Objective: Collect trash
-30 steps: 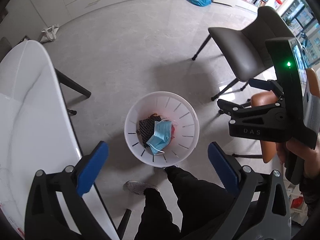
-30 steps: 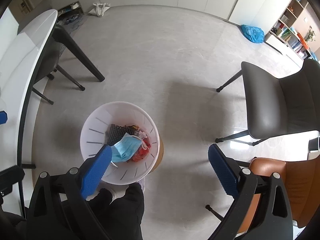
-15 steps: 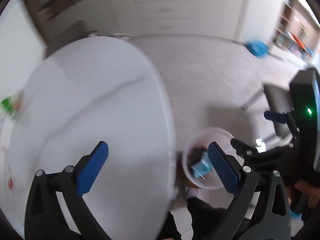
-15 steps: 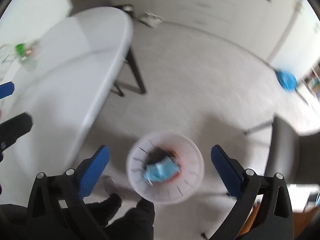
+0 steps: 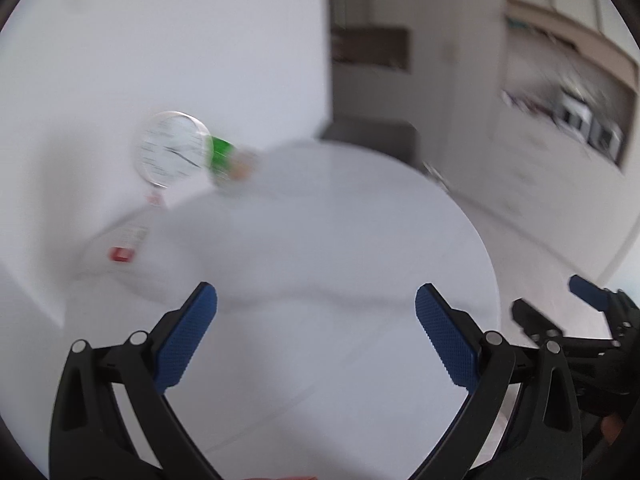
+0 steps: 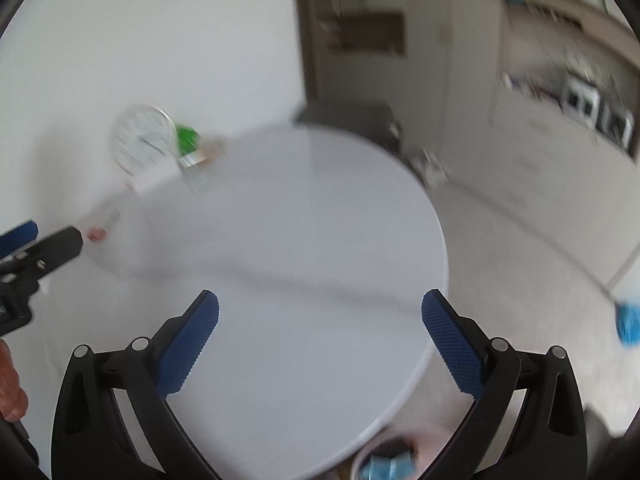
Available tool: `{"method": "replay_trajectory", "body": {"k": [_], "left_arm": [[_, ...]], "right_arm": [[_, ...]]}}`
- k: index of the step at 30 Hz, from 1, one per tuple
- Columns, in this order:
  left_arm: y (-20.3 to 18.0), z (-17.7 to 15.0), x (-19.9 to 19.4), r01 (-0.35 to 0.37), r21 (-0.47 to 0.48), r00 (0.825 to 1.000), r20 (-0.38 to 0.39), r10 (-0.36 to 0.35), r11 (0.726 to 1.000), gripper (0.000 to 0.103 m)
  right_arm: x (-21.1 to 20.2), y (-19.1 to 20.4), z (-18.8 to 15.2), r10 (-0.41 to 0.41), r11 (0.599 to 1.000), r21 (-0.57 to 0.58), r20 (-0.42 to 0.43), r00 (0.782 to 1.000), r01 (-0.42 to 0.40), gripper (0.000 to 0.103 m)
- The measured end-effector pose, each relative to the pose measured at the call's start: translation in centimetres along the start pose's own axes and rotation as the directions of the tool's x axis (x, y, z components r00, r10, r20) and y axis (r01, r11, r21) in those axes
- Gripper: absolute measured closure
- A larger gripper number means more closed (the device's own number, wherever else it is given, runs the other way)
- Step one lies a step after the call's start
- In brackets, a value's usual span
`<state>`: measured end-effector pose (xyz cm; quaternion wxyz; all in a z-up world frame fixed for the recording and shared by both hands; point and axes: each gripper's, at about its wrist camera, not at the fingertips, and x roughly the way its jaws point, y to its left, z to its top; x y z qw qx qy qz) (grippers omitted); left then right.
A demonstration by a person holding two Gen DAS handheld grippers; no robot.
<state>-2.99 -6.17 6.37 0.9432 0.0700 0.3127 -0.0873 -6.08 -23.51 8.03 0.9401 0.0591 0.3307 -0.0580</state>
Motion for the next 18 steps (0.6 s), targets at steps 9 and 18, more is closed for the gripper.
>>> {"method": "replay_trajectory", "body": {"k": [9, 18], "left_arm": [[6.4, 1.9, -3.2, -0.161, -0.182, 0.985, 0.036, 0.170, 0.970, 0.008], [8.6, 1.5, -1.5, -0.186, -0.223, 0.982, -0.043, 0.181, 0.957, 0.008]], "right_arm": [[-1.8, 6.0, 4.9, 0.148, 0.984, -0.112, 0.078, 0.986, -0.139, 0.002], [-1.2, 7.8, 4.4, 0.180, 0.972, -0.158, 0.012, 0.984, -0.175, 0.002]]}}
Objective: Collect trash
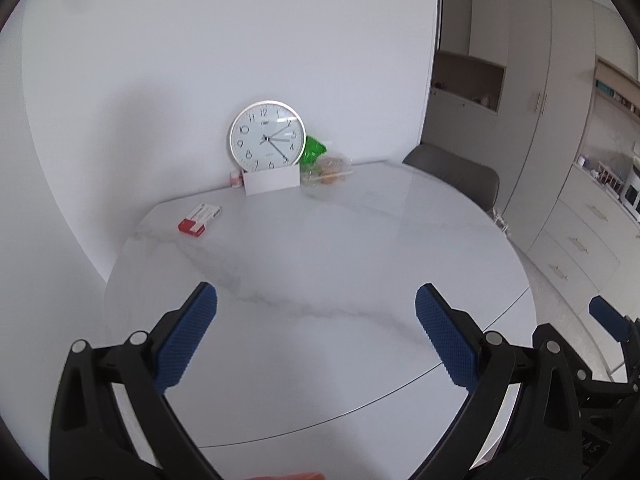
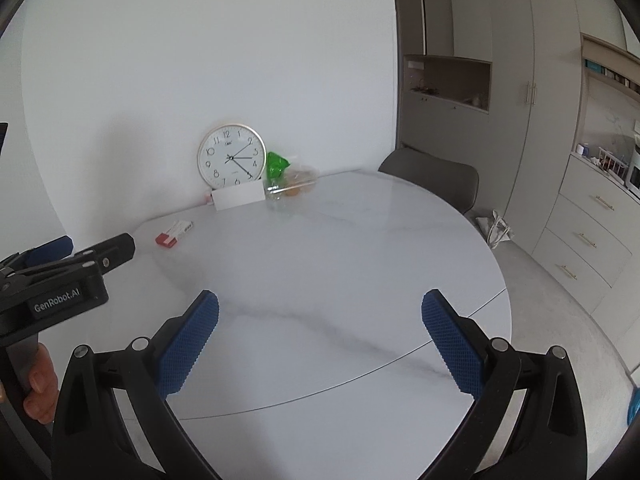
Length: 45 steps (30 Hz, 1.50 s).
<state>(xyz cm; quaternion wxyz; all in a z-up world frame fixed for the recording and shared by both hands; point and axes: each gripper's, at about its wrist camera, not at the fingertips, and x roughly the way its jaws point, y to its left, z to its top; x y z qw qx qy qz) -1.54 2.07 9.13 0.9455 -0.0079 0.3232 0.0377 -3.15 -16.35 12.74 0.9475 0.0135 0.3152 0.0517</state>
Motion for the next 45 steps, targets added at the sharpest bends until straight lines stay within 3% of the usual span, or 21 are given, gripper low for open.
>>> {"method": "replay_trajectory", "body": {"k": [14, 45], "left_arm": [[0.0, -0.2, 1.6, 0.029, -0.002, 0.998, -0.059, -0.029, 1.000, 0.008], [-0.5, -0.5, 1.7, 0.029, 0.023, 0.998, -0.062, -0.028, 0.999, 0.008]], "right_arm": [[0.9, 0.5, -0.4, -0.007, 1.000, 0.000, -0.033, 0.999, 0.007, 0.002], [0.8, 0.3, -0.9, -0.020, 0.999, 0.025, -0.040, 0.999, 0.021, 0.002]]}}
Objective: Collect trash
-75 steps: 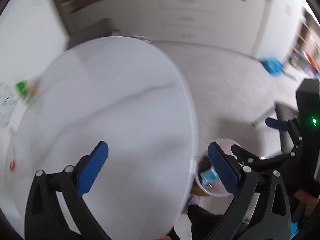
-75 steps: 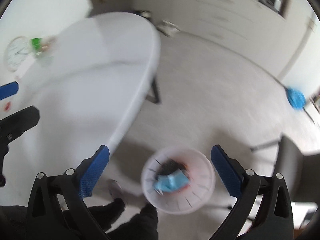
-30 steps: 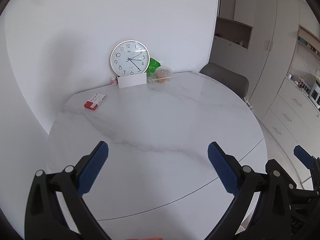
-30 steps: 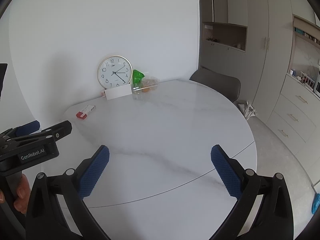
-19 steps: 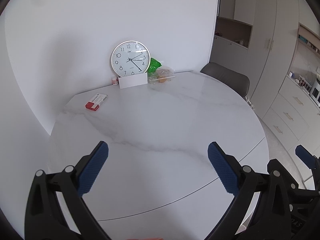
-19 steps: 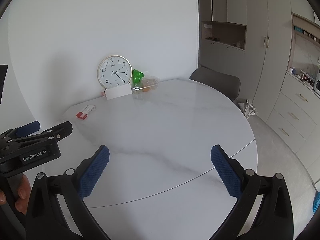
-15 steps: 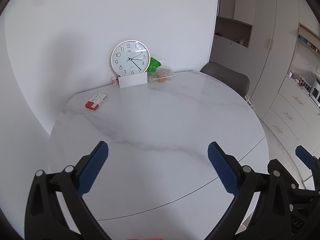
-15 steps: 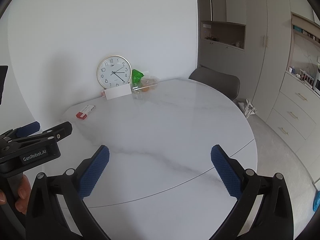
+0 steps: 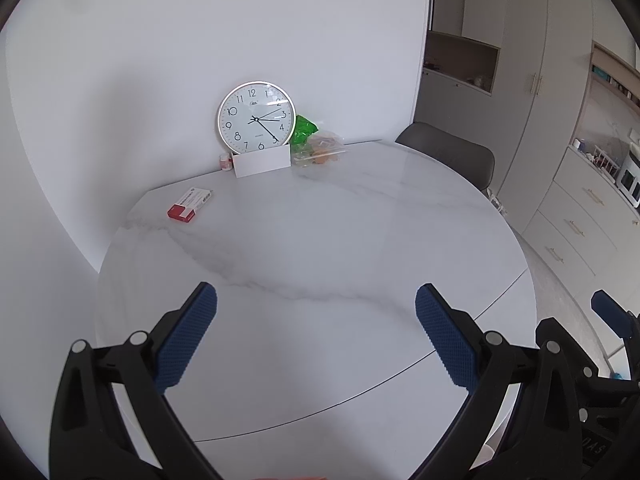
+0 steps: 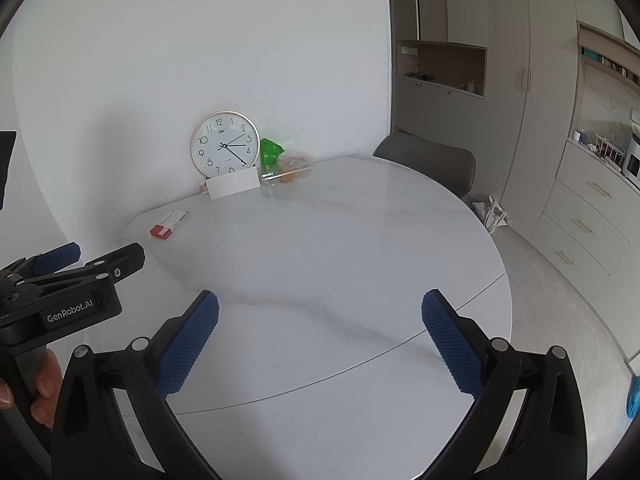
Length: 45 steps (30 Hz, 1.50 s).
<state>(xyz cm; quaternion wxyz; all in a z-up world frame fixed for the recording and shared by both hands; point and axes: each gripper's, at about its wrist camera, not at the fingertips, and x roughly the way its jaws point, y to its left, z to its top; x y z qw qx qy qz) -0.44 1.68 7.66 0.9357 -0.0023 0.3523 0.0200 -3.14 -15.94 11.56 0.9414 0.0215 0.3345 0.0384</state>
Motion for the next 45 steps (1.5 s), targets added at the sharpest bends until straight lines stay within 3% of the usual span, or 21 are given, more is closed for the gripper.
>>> {"method": "replay_trajectory", "body": {"k": [45], "left_arm": [[0.9, -0.2, -0.1, 0.005, 0.014, 1.000, 0.002, -0.005, 1.000, 0.008]], "right_arm": [[-0.8, 0.5, -0.8, -0.008, 1.000, -0.007, -0.008, 1.000, 0.008, 0.002]]}}
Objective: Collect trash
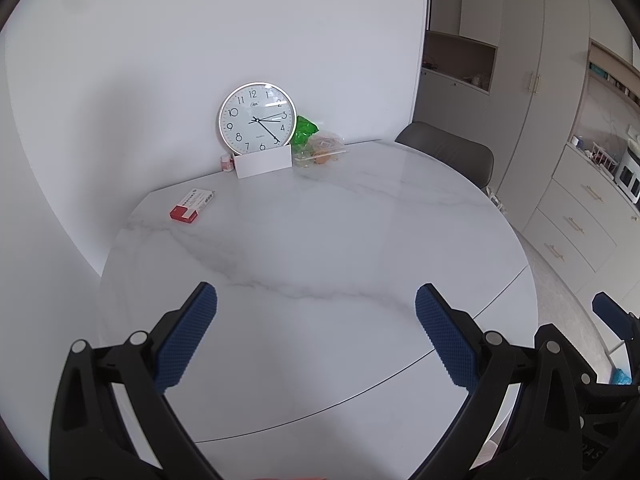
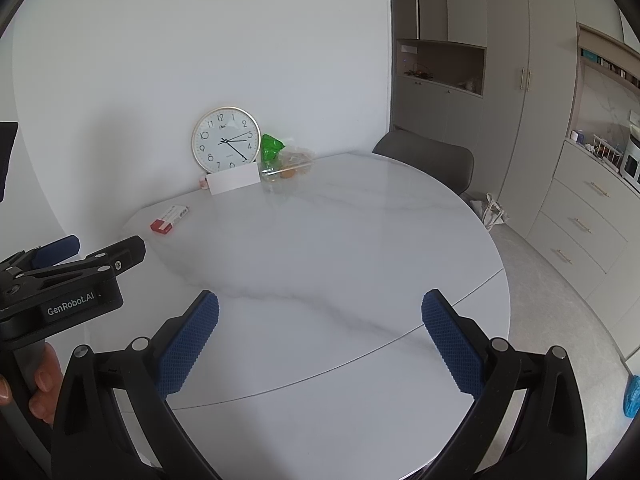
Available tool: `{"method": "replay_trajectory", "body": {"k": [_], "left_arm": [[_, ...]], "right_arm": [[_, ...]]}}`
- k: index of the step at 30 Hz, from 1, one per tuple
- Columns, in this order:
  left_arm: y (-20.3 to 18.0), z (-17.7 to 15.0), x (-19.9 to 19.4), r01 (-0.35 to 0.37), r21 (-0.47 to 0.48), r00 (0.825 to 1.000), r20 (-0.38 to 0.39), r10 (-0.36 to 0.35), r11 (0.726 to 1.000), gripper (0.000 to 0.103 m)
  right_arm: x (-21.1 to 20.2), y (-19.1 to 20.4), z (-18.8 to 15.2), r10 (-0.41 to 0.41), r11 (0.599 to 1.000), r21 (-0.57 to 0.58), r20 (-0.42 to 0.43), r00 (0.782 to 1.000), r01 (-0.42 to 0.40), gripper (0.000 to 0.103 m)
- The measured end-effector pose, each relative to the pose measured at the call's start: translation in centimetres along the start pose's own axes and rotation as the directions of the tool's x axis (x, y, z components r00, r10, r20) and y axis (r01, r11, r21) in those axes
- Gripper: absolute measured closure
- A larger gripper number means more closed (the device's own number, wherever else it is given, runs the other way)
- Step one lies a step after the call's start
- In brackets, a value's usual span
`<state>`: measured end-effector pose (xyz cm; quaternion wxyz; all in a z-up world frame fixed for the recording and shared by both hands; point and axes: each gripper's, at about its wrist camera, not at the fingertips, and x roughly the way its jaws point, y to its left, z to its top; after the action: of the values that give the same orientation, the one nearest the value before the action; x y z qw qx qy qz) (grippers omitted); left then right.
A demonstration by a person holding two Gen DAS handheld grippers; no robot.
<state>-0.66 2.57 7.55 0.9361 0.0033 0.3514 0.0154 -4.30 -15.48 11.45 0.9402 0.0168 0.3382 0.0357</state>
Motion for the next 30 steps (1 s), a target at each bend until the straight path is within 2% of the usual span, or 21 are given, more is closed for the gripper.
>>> {"method": "replay_trajectory", "body": {"k": [30], "left_arm": [[0.35, -0.60, 0.31, -0.026, -0.004, 1.000, 0.009, 0.026, 1.000, 0.008]], "right_arm": [[0.33, 0.12, -0.29, -0.007, 1.000, -0.014, -0.029, 1.000, 0.007, 0.002]]}}
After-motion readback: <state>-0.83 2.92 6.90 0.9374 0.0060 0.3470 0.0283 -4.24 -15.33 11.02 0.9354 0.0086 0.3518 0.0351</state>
